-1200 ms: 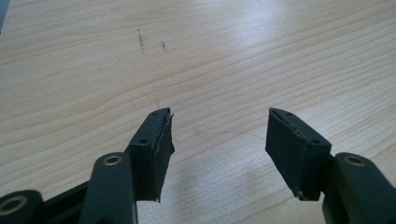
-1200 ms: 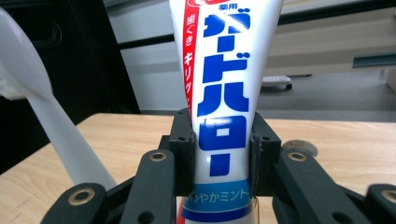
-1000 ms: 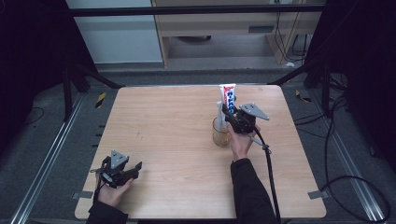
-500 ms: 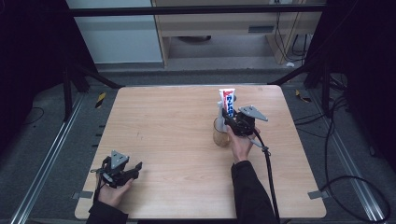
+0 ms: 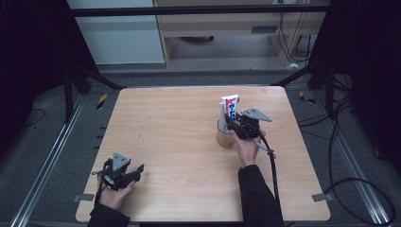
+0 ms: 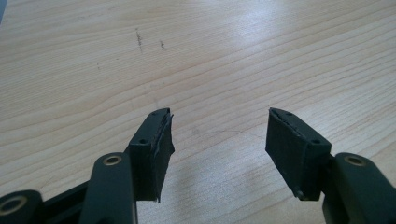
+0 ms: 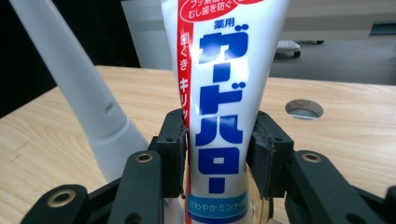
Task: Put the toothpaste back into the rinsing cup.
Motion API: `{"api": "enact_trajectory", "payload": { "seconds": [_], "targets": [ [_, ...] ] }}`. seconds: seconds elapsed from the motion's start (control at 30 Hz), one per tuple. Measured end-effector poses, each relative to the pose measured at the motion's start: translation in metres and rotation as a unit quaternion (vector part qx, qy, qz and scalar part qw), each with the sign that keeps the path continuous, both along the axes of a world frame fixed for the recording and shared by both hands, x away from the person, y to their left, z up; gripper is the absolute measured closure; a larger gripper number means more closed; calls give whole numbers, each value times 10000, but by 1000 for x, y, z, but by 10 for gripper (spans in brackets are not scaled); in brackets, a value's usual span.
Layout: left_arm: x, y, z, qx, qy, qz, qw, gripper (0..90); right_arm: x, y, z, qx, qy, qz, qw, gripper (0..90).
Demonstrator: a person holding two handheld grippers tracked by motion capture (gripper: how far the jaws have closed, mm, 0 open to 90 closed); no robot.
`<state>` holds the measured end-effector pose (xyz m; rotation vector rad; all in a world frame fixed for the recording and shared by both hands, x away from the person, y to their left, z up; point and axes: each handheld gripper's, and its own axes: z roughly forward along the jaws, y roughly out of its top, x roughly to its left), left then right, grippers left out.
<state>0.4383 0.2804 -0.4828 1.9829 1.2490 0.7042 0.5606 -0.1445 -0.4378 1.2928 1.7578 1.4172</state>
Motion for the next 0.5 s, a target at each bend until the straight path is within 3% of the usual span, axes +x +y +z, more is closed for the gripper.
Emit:
{"api": "enact_trajectory", "payload": {
  "seconds": [0.5],
  "targets": [
    [0,0,0,-1,-3,-1,10000,399,-7,-6,1,-513,377,236,9977,563]
  ]
}}
